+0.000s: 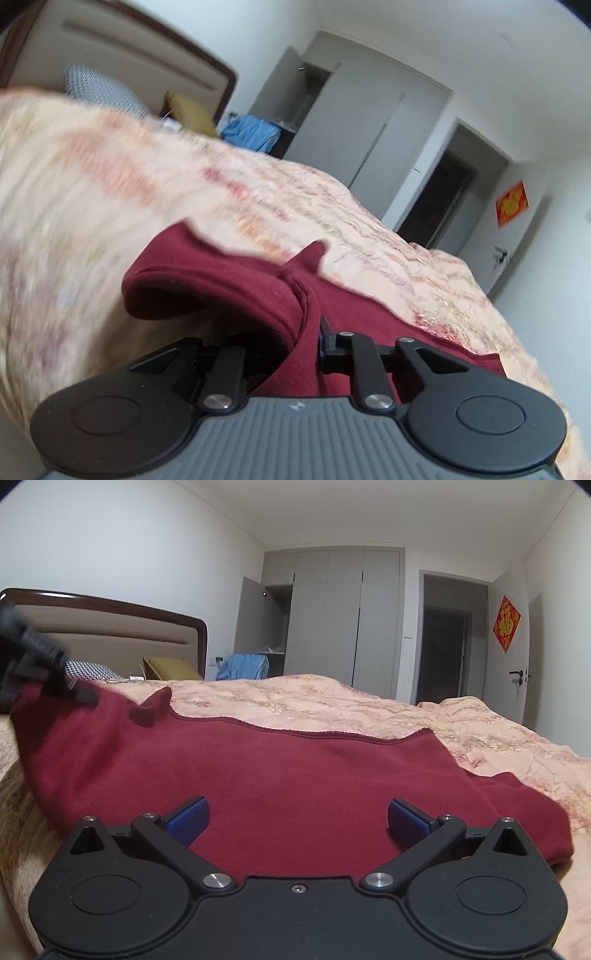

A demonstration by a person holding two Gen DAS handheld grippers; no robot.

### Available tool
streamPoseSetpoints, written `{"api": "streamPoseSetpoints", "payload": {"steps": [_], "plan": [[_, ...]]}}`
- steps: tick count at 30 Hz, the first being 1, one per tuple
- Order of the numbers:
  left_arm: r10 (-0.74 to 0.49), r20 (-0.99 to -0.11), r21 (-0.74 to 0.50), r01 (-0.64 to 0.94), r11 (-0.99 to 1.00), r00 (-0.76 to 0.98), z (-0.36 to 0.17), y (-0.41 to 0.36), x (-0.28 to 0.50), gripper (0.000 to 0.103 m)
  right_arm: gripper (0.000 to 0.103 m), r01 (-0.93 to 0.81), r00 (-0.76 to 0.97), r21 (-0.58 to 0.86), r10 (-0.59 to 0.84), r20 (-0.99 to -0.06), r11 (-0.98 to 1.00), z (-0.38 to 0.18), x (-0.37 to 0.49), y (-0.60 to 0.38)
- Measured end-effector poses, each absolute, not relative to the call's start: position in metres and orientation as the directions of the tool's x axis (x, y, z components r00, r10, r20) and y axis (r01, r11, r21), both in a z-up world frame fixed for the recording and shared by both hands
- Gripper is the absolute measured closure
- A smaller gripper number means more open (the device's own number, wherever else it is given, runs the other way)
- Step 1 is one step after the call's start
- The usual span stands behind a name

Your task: Fold small clothes

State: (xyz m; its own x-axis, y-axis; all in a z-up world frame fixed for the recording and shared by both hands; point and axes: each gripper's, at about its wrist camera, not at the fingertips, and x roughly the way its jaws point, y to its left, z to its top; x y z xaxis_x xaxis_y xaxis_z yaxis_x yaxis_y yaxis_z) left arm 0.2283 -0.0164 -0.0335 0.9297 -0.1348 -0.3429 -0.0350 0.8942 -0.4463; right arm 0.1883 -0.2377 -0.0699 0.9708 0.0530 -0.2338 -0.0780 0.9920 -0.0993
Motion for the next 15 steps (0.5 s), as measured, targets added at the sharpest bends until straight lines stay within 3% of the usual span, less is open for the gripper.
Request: {"api": "streamPoseSetpoints", "payload": {"steps": [6,12,15], "plan": [[-0.206,-0.320,-0.279,0.116,0.953,0.925,0.029,-0.096,0.241,0.085,0.000,-0.074,0.972,-0.134,0.042,-0.229,0.988,-0.054,0.161,-0.267],[-0.421,-0.304,-0.153,0.392,0.907,0.854,0.060,-0.208,0.236,0.085,0.000,0.032,0.968,-0.222,-0.086,-0.237,0.975,-0.052,0.118,-0.313],[-0.534,-0.362,-0.131,0.525,0.841,0.764,0.049,-0.258,0.234,0.084,0.000,0.097,0.952,-0.232,-0.158,-0.263,0.968,-0.057,0.099,-0.334]]}}
